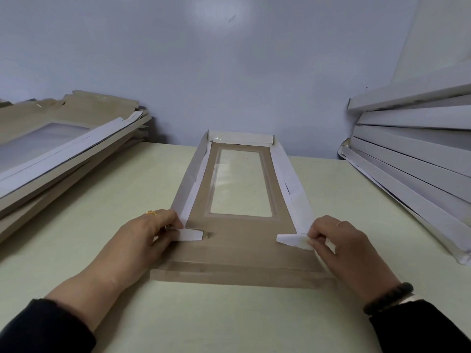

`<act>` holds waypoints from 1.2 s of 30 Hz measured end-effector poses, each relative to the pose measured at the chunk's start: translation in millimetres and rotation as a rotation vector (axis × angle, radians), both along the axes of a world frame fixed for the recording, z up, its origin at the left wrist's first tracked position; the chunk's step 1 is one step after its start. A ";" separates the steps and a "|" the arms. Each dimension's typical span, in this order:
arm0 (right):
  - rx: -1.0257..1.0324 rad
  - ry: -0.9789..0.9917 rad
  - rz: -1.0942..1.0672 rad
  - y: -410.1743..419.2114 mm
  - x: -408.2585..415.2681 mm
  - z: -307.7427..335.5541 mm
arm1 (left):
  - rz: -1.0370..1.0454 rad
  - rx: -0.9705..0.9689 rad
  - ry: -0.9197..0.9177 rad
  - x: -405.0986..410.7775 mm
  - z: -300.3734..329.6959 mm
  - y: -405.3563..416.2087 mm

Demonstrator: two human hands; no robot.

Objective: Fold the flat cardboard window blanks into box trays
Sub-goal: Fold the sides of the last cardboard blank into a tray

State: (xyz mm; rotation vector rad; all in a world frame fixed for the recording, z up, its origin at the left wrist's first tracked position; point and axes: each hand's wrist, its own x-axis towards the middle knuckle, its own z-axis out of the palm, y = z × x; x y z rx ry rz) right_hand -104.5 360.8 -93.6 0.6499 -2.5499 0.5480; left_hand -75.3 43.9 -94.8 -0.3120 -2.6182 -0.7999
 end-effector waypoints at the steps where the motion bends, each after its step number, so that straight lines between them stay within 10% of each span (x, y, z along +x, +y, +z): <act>1: 0.017 -0.006 0.001 2.2 1.3 -0.3 | 0.006 0.001 0.006 0.6 1.7 -0.8; 9: 0.063 -0.351 0.157 24.7 11.1 -4.2 | -0.108 0.110 -0.199 8.8 10.2 -18.3; 16: 0.017 -0.265 0.086 19.3 10.3 -5.4 | -0.232 0.170 -0.384 11.9 7.3 -30.2; 23: -0.129 -0.164 0.032 11.4 10.2 -4.6 | -0.086 0.096 -0.091 9.9 3.9 -7.3; 36: -0.588 -0.293 -0.027 3.4 -6.4 -7.4 | 0.035 0.344 -0.093 0.7 2.7 3.2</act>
